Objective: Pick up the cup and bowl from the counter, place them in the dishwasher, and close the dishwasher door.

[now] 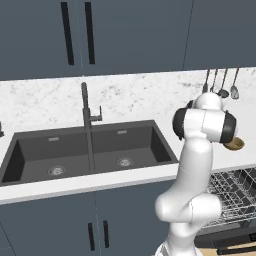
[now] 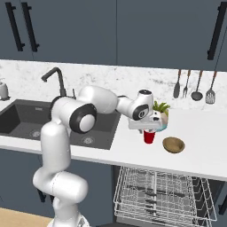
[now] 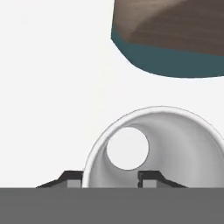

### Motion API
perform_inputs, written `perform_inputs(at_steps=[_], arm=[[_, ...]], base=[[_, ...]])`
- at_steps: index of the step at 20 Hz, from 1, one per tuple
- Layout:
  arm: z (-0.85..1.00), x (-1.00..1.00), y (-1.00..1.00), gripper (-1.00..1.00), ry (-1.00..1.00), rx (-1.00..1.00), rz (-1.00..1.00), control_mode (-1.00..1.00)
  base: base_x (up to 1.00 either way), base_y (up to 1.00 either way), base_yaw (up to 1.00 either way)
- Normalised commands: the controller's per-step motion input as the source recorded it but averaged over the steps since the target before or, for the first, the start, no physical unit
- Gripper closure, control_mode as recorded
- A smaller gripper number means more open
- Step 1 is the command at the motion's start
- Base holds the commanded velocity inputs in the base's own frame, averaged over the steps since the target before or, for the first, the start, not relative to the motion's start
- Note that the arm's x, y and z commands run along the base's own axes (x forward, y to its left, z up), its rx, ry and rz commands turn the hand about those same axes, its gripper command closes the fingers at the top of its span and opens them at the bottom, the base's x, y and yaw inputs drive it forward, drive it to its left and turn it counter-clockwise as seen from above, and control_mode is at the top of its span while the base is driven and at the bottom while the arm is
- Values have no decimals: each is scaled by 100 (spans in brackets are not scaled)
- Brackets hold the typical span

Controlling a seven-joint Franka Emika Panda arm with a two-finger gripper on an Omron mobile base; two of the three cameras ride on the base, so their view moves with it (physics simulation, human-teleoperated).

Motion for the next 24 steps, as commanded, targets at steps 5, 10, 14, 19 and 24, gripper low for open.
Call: perform_inputs(at_steps=[5, 10, 14, 19, 24], arm=[[12, -80, 8, 100, -4, 0, 0, -100], [33, -100, 6, 100, -1, 0, 0, -100], [15, -100, 0, 100, 0, 0, 0, -100], [-38, -100, -32, 100, -5, 13, 0, -100], [-50, -100, -45, 100, -11, 22, 0, -100]], base=[[0, 0, 0], [0, 0, 0], [0, 0, 0], [0, 0, 0], [0, 0, 0]])
